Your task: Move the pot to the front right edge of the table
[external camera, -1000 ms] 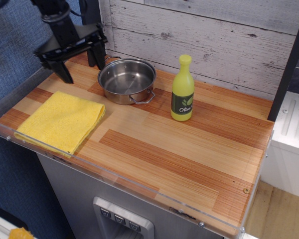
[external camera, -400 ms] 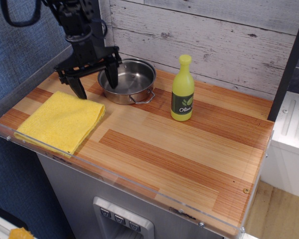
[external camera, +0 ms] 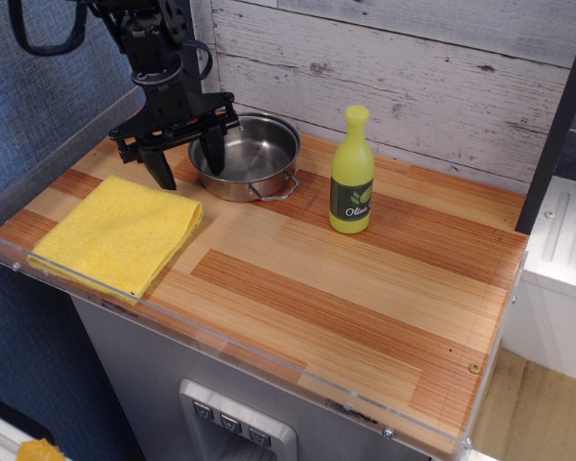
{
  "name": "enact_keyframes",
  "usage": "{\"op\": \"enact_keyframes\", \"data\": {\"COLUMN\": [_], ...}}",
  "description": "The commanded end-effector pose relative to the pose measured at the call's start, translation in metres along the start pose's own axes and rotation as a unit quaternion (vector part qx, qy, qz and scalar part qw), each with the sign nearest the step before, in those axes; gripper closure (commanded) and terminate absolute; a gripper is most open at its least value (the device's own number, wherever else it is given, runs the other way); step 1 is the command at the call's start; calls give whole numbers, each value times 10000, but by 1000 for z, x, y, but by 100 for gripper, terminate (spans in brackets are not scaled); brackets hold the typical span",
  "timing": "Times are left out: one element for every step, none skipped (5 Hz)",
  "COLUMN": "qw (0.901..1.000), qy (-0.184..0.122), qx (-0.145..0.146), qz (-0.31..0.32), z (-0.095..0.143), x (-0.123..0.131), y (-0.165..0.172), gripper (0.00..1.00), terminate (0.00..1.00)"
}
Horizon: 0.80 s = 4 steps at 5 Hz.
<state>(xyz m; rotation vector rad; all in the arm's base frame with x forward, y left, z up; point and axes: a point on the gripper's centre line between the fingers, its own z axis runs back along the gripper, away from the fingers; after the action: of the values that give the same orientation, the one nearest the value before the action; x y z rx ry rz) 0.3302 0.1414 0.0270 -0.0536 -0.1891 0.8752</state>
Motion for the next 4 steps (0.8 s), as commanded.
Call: {"op": "enact_keyframes", "data": {"qw": [9998,9996,9987,9980], "qy": [-166,-180,-285,-362], "qx": [-37,-225,-421,-485], "qz": [-71,-23,57,154], "z": [10,22,38,50], "x": [8,10,12,15], "y": [-3,-2,0,3], "gripper": [100,100,100,100], "terminate": [0,0,0,0]}}
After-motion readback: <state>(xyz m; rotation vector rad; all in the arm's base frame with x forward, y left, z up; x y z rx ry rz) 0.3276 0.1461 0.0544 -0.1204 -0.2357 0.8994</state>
